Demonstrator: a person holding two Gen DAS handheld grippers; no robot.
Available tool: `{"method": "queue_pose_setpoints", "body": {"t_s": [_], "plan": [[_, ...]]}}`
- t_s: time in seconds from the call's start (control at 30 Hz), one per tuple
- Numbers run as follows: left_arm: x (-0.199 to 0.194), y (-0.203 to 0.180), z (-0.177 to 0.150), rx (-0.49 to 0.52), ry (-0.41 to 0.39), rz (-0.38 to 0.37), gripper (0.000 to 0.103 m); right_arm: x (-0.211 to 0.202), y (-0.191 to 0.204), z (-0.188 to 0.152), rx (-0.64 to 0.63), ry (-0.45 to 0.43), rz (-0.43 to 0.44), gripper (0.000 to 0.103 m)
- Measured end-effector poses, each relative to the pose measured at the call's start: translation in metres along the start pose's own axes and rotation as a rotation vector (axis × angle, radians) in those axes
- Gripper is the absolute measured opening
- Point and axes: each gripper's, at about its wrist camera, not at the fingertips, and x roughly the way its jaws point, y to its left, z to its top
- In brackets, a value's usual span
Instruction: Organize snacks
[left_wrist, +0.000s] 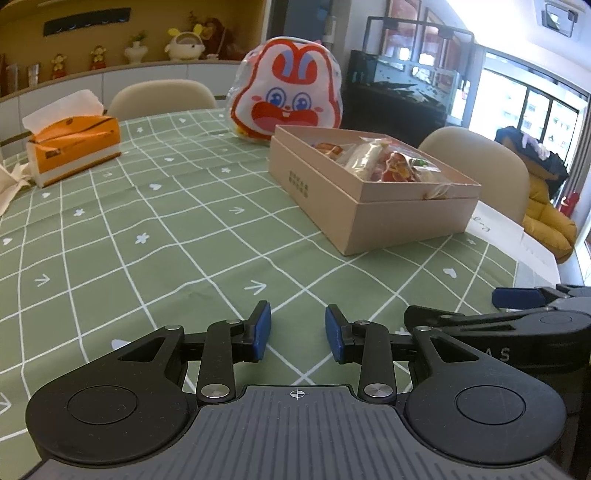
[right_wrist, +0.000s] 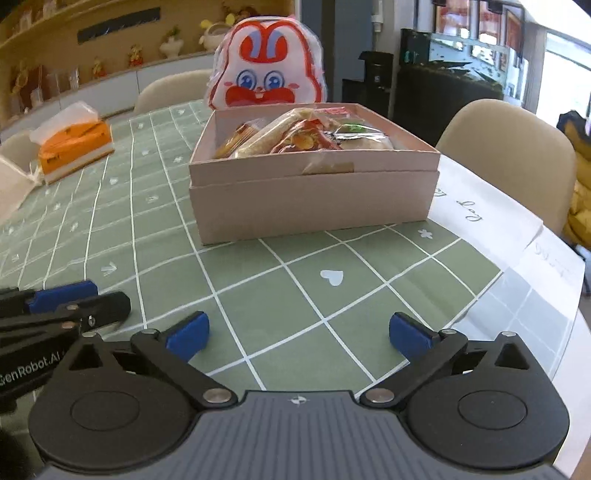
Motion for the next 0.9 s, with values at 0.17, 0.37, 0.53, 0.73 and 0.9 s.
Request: {"method": "queue_pose_setpoints", "body": {"t_s": [0.17, 0.37, 0.53, 0.73, 0.9], "plan": [[0.001, -0.004, 0.000, 0.024, 0.004, 0.019, 0.037, -0.002, 0.000, -0.003, 0.017, -0.016, -0.021, 0.103], [0.002, -0.011, -0.001, 0.063, 0.008, 0.049, 0.037, -0.002, -0.002, -0.003, 0.011, -0.016, -0.011, 0.103], [0.001, -0.011, -0.001, 0.056, 0.008, 0.043, 0.037, -0.001, -0.002, -0.004, 0.011, -0.016, -0.011, 0.103], [0.001, -0.011, -0.001, 0.062, 0.008, 0.048, 0.037, -0.001, -0.002, -0.003, 0.011, -0.016, -0.012, 0.103], [0.001, -0.011, -0.002, 0.060, 0.008, 0.047, 0.037, -0.002, -0.002, -0.004, 0.011, -0.016, -0.012, 0.103]]}}
